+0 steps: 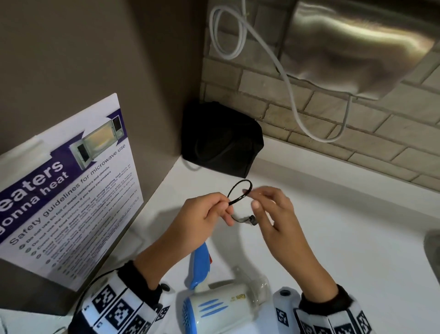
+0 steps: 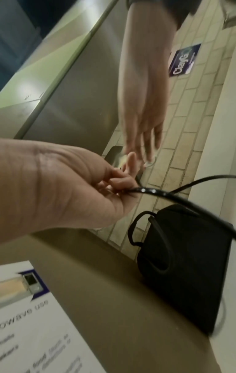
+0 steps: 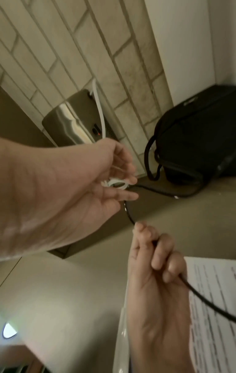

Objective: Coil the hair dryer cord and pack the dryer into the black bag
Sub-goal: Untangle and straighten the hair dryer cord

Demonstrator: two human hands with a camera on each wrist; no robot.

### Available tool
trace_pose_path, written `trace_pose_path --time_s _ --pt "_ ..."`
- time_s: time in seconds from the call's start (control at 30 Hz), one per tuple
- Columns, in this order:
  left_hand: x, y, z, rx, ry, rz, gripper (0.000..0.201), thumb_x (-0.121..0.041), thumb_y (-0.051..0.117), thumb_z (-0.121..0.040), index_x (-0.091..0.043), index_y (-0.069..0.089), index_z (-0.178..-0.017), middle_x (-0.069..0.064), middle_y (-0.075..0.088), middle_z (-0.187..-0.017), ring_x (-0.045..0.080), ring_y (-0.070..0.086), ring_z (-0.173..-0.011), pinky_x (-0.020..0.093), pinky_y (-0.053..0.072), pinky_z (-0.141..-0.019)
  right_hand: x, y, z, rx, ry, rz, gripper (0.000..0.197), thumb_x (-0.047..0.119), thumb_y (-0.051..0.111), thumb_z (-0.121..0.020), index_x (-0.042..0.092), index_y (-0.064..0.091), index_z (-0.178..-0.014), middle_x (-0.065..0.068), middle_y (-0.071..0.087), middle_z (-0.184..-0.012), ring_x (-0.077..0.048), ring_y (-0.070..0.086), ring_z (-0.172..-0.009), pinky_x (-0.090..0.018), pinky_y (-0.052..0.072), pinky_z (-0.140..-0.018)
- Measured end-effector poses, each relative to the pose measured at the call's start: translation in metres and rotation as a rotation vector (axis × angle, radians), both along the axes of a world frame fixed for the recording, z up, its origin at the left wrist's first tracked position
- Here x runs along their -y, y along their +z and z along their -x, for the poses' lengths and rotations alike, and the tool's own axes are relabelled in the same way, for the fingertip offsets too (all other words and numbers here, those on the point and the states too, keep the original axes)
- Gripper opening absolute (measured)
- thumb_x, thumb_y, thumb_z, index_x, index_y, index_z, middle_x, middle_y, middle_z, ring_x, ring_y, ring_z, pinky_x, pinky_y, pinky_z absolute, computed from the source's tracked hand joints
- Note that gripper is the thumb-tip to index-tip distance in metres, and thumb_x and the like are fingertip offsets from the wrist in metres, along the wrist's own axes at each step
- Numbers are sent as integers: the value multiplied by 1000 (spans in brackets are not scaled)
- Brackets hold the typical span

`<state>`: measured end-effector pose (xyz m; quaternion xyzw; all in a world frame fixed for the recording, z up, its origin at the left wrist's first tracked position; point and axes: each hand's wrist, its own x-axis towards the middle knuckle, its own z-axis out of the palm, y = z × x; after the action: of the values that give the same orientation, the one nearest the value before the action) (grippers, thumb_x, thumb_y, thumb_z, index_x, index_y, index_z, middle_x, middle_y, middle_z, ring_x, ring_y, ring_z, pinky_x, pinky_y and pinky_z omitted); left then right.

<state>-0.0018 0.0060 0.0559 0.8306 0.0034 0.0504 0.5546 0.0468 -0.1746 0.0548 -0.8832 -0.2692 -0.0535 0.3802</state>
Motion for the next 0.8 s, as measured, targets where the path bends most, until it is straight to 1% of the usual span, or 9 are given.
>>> trace_pose_path --time_s 0.07,0.13,0.2,0.27,0.33,0.4,0.47,0.57,0.8 --pt "4 3 0 10 -6 -48 24 -15 42 -99 -15 62 -86 -7 72 -74 2 60 -70 16 45 -67 -11 3 5 44 86 53 41 42 31 -96 25 64 -114 9 53 -122 -8 43 -115 -19 34 -98" --pt "4 4 0 8 -10 -62 25 -18 42 -99 -20 61 -83 -9 72 -73 18 60 -69 31 48 -67 -17 9 4 80 2 4 36 43 36 -96 19 62 -100 7 55 -109 -8 48 -106 -19 38 -90" --pt "0 5 1 4 -14 -56 27 -19 42 -99 -25 60 -80 -11 72 -74 26 61 -70 37 48 -69 -17 18 2 68 -90 -107 25 47 46 -93 23 52 -99 6 48 -105 -3 47 -102 -13 36 -88" --pt "-2 4 2 4 -14 -63 27 -18 42 -98 -25 61 -80 -11 71 -70 17 64 -73 29 50 -73 -17 26 -1 128 -44 -85 20 42 50 -93 26 51 -106 4 48 -111 -3 45 -108 -12 33 -93" --pt "-1 7 3 14 -5 -51 25 -16 43 -98 -20 62 -82 -10 69 -68 7 64 -76 14 48 -73 -23 27 -2 225 102 80 20 32 48 -96 24 60 -109 4 57 -111 -11 46 -114 -25 35 -96" --pt "1 11 3 51 4 -12 25 -13 44 -98 -13 65 -84 -8 68 -67 3 64 -75 5 43 -73 -28 23 -3 255 173 189 19 20 48 -92 21 66 -94 7 64 -94 -19 52 -106 -34 41 -90" --pt "-2 16 3 93 26 26 28 -10 43 -97 -12 65 -79 -7 66 -66 2 61 -65 6 42 -66 -27 24 -9 182 168 173 20 10 46 -86 23 57 -74 17 54 -74 -17 50 -89 -31 40 -80" --pt "-15 17 1 100 92 136 33 -9 42 -98 -16 61 -72 -6 64 -64 3 44 -46 11 36 -52 -19 21 -20 122 182 160 31 -2 44 -80 27 43 -68 23 41 -64 -15 46 -80 -25 34 -73" --pt "-36 7 -3 7 235 336 37 -6 36 -99 -15 56 -69 -7 60 -59 3 34 -43 14 32 -45 4 -20 -44 -2 67 296 51 -18 39 -69 33 37 -63 17 38 -55 1 39 -62 -28 29 -77"
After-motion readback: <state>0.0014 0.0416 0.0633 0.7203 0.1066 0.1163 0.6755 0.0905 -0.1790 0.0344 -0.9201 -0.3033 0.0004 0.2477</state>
